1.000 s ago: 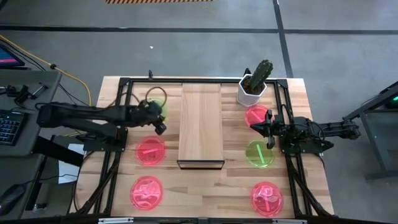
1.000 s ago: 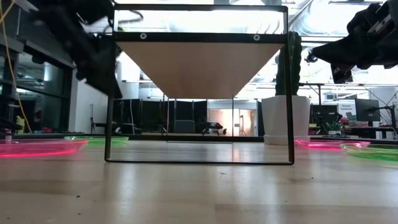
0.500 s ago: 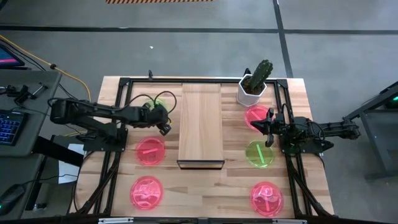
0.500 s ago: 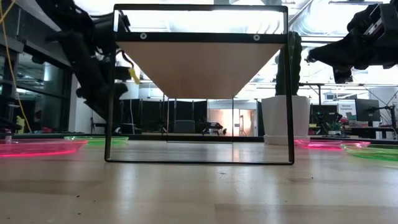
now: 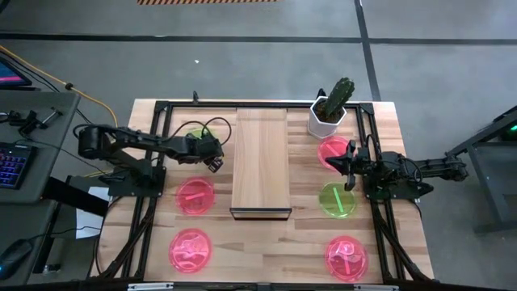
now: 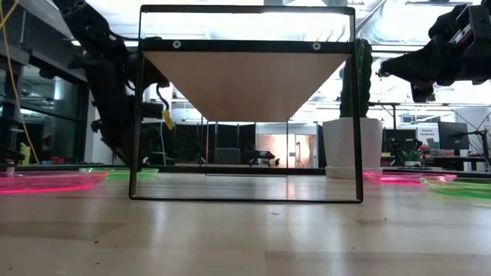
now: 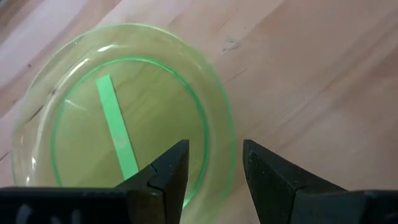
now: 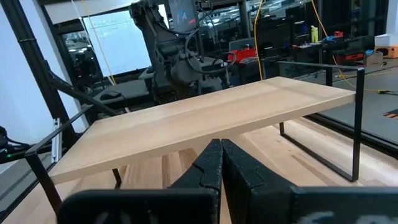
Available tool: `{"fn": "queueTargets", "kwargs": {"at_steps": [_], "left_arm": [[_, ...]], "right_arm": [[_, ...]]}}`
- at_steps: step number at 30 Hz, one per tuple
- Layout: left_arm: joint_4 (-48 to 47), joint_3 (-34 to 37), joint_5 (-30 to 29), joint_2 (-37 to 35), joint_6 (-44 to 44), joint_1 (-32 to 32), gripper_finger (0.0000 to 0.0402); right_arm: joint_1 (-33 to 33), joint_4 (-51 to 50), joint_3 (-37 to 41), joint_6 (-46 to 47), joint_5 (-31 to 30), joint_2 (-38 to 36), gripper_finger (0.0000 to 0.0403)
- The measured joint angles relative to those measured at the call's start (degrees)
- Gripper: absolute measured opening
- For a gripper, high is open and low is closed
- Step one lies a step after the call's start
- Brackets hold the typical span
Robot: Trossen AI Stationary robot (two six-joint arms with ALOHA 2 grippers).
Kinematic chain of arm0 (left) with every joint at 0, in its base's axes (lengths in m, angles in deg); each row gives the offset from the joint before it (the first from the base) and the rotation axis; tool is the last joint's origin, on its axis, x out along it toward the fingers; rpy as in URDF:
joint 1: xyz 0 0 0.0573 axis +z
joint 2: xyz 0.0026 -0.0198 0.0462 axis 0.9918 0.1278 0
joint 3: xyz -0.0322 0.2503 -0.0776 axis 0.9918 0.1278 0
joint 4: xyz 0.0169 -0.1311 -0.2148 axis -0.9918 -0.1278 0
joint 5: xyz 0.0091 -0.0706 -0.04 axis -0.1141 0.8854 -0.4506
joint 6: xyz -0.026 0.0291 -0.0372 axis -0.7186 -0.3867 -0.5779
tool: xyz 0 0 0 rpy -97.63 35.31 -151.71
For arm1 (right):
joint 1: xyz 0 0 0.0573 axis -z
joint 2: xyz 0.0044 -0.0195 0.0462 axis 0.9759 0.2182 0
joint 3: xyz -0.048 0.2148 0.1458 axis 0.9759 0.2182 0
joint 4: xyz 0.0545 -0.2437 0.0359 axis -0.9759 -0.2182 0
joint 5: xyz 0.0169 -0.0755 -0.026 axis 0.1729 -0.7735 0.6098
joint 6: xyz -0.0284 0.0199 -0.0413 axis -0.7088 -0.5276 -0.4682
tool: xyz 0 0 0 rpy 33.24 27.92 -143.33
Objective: Place and stack plates onto a shelf
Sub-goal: Put the green plate on the shelf
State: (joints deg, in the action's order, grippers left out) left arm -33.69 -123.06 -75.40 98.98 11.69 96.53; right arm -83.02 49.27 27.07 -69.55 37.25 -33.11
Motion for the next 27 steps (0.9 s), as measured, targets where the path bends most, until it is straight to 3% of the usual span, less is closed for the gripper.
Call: {"fn": "queueTargets", "kwargs": {"at_steps": [14,18,23,27], "left_arm": [[1.2,-0.2,-0.5,3.7,1.1,2.2,0.0137],[1.0,-0.1,-0.4,3.6,1.3,2.2,0.0099],[0.5,0.0,-0.9,3.6,4.2,2.3,0.0017],[-0.3,0.0,-2.0,3.0,5.0,2.3,0.001]], "right_arm": [[0.0,0.0,0.0,0.0,0.0,0.0,0.0],[0.0,0.0,0.0,0.0,0.0,0.0,0.0],[0.0,0.0,0.0,0.0,0.0,0.0,0.0],[0.0,0.0,0.0,0.0,0.0,0.0,0.0]]}}
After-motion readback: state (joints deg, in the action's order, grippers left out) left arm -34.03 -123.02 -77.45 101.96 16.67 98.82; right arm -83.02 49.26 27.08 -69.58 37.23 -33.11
